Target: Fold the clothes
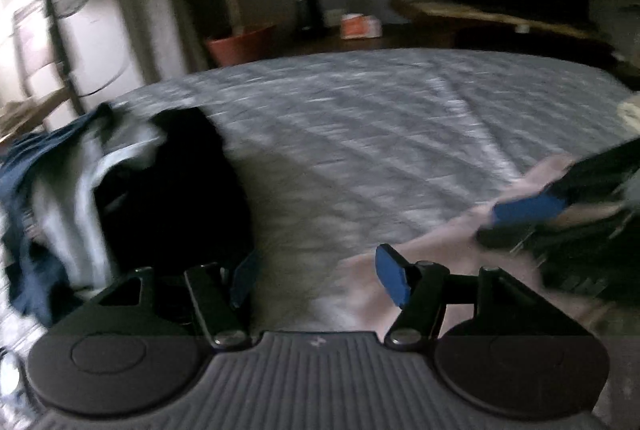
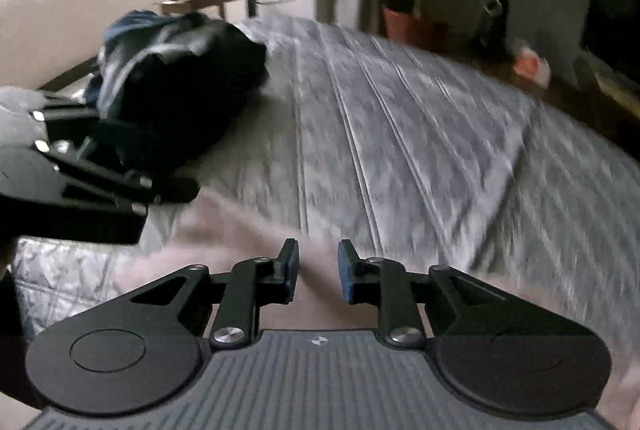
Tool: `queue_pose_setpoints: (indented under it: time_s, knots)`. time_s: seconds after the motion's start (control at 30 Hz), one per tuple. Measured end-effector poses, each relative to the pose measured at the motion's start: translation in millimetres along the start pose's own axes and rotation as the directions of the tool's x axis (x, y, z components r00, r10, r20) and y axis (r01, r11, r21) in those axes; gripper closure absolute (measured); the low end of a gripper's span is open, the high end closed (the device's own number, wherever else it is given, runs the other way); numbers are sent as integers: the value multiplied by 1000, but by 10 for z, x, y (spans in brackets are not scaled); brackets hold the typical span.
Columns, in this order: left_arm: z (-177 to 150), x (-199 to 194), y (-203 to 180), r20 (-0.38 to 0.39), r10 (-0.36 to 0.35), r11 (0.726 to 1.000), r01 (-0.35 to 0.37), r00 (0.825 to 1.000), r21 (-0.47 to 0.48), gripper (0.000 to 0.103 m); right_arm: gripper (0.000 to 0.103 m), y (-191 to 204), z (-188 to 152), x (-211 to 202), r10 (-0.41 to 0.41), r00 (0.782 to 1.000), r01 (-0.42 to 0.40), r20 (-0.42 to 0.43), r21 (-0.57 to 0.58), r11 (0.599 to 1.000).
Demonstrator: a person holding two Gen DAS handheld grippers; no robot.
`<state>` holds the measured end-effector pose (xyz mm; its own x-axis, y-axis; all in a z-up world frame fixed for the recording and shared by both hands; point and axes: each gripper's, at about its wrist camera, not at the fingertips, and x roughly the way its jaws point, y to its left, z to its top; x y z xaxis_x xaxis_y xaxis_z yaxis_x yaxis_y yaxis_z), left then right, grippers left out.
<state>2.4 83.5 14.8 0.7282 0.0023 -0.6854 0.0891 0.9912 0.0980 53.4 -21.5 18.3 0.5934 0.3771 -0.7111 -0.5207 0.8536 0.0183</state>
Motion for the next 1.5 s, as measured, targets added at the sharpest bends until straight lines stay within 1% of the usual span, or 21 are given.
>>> queue_pose_setpoints:
  time_s: [0.07,0.1,0.17,0.2,0.23,0.27,0.33,0.37,0.43,0.53,0.6,0.67,0.73,0.8,0.93,1.13,1.2,1.27,1.3,1.4,1.5]
  knots:
    - [3,45,-103,-15,-49,998,49,999,26,38,70,85,-89,55,14,1000,-15,-17,-25,1000]
    - [-4,77,-153,-30,-59,997,60,998,41,38,54,130,-130,81,23,999,-23,-25,-40,999]
    - [-12,142,-220,-58,-67,996,70,996,59,38,37,266,-146,92,48,998,-53,-42,-122,991]
    - [-12,177,-215,-71,-59,997,63,996,53,39,37,308,-143,84,39,999,-44,-38,-143,989]
    - [-15,188,-178,-76,-62,997,64,995,30,29,37,315,-138,60,26,999,-31,-35,-150,988]
    - [-22,201,-142,-83,-39,999,41,996,20,27,37,289,-143,17,11,1000,-15,-26,-135,991]
    - [-39,250,-97,-107,43,999,-41,993,28,34,37,240,-169,-81,-13,1000,13,-2,-97,995]
    - [-46,258,-73,-107,71,997,-68,992,28,27,37,159,-201,-172,-29,999,30,15,-55,998]
    - [-49,242,-22,-92,100,995,-99,991,14,31,37,3,-278,-324,-80,997,79,25,25,997]
    - [-57,293,26,-107,185,983,-185,977,11,36,40,-145,-451,-304,-186,979,190,-84,45,981]
    - [-56,284,32,-105,197,980,-197,975,2,36,39,-232,-485,-314,-179,979,187,-102,78,979]
    - [-52,244,34,-94,195,980,-197,976,-9,35,40,-253,-439,-382,-226,967,237,-115,93,967]
    - [-37,128,87,-67,182,982,-185,981,-45,30,37,-273,-369,-506,-269,956,284,-119,131,950]
    - [-19,0,144,-48,134,984,-139,990,-107,25,19,-298,-299,-638,-284,948,310,-143,218,926]
    - [10,-235,134,-81,49,983,-63,995,-175,24,19,-272,-268,-976,-284,939,336,-191,347,876]
    - [78,-893,-11,-106,-88,975,64,990,-214,17,19,-214,-338,-1384,-219,942,328,-254,567,756]
    - [134,-1188,-128,-73,-90,982,77,993,-172,13,16,-103,-325,-1565,-253,933,357,-256,575,736]
    - [207,-1480,-216,-28,-105,983,99,994,-157,2,15,29,-253,-1704,-297,905,420,-304,538,730]
    - [244,-1623,-257,-5,-114,982,112,994,-153,2,15,94,-218,-1778,-318,892,447,-322,521,727]
    - [349,-1876,-294,17,-158,969,158,987,-191,2,15,260,-124,-2155,-360,897,442,-257,539,717]
    - [410,-2042,-328,37,-155,966,160,987,-204,3,13,365,-11,-2395,-411,861,508,-299,510,693]
